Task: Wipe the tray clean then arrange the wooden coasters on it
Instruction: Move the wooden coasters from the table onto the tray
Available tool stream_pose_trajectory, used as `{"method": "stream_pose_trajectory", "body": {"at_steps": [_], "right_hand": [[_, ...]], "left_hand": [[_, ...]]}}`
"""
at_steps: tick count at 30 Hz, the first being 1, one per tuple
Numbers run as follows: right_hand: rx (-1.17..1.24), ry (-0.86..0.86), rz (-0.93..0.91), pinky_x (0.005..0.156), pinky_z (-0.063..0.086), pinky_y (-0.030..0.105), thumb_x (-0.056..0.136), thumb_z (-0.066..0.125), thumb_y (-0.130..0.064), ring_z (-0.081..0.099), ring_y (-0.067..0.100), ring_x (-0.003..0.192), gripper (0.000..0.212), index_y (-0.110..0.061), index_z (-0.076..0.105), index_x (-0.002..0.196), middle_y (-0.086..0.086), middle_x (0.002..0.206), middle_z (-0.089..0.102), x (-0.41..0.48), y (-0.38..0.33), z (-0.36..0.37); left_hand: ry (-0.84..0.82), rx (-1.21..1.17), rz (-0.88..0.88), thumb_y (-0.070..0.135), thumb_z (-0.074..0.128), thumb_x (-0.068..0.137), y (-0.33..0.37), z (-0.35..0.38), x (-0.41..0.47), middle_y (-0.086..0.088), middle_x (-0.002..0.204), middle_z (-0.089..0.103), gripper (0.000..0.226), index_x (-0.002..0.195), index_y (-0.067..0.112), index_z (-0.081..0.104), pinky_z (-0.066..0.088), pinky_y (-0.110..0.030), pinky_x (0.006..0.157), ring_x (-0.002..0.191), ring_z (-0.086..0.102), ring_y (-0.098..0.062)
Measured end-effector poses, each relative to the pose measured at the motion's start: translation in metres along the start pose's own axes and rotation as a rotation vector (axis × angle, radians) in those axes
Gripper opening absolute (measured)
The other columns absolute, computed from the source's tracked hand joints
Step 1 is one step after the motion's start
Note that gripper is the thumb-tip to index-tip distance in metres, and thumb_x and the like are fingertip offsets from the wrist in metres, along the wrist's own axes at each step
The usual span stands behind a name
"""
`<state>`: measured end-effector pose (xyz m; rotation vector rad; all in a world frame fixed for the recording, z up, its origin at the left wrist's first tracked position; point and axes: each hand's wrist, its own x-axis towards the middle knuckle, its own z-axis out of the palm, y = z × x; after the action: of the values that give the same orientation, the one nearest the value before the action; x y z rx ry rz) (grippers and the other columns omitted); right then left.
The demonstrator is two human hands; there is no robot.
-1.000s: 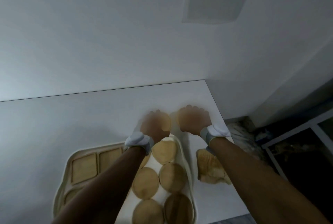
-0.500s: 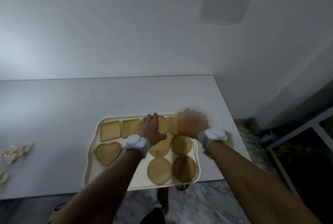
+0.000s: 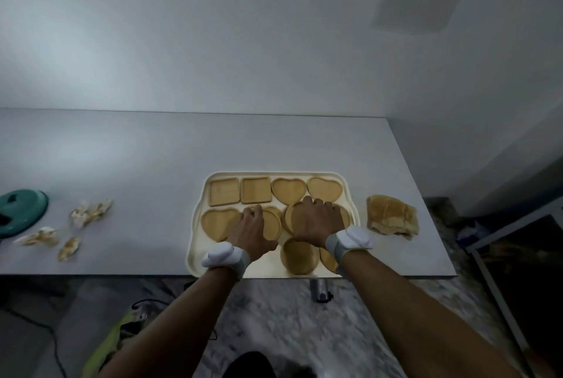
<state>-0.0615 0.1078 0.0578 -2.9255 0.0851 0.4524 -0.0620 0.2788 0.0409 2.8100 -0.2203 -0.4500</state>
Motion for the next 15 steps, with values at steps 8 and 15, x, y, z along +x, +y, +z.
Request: {"method": "stream_pose_trajectory", "body": {"at_steps": [8, 15], "right_hand": [[-0.014, -0.055, -0.013, 0.091, 0.038, 0.043, 0.068, 0.072, -0.046, 0.051, 0.037, 0.113, 0.071, -0.014, 0.041, 0.123, 0.014, 0.126, 0.053, -0.018, -0.052, 0.036], [0.004, -0.083, 0.006, 0.094, 0.038, 0.045, 0.069, 0.072, -0.048, 0.051, 0.038, 0.116, 0.072, -0.013, 0.041, 0.124, 0.015, 0.127, 0.054, -0.025, -0.086, 0.064]], "left_hand": [[-0.049, -0.012, -0.050, 0.046, 0.077, 0.069, -0.057, 0.005, -0.029, -0.016, 0.136, 0.045, 0.096, 0.143, 0.008, 0.029, 0.045, -0.042, 0.099, 0.127, 0.043, -0.035], [-0.090, -0.003, -0.067, 0.048, 0.075, 0.070, -0.098, 0.013, -0.042, -0.019, 0.135, 0.047, 0.097, 0.142, 0.004, 0.028, 0.043, -0.041, 0.102, 0.127, 0.044, -0.037]]}}
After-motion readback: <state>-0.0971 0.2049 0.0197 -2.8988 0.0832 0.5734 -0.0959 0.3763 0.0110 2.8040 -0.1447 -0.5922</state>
